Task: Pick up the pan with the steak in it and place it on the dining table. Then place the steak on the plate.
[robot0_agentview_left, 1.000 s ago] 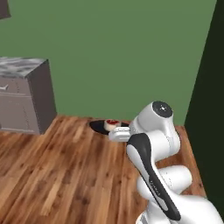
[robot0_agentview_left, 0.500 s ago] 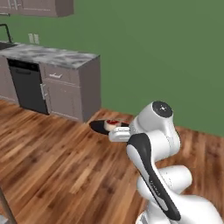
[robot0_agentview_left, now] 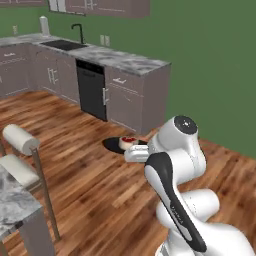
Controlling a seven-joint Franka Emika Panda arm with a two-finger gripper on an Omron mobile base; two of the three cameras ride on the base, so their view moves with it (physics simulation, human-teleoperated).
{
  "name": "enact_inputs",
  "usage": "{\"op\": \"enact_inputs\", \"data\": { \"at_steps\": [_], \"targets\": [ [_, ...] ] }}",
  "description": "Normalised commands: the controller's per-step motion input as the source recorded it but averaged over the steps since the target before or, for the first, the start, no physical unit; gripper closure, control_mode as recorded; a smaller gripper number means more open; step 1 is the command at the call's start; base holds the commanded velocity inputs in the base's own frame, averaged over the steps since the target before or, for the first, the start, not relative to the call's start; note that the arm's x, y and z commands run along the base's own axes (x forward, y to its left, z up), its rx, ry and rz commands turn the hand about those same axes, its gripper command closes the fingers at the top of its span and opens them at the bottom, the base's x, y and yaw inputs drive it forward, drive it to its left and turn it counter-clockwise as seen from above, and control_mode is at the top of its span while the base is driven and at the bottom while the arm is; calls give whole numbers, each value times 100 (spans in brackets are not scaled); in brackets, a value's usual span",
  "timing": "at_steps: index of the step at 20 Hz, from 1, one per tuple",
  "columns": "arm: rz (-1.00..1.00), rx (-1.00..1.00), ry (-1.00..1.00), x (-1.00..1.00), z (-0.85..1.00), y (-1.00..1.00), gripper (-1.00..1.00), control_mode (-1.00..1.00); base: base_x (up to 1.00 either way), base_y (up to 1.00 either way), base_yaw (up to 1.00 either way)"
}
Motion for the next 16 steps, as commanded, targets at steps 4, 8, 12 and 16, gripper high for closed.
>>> {"op": "enact_inputs", "data": {
  "at_steps": [4, 8, 12, 16],
  "targets": [
    [0, 0, 0, 0, 0, 0, 100, 100, -3, 0, 50],
    [0, 0, 0, 0, 0, 0, 100, 100, -5, 2, 48],
    [0, 0, 0, 0, 0, 0, 100, 100, -2, 8, 43],
    [0, 0, 0, 0, 0, 0, 100, 100, -5, 0, 31]
  ]
}}
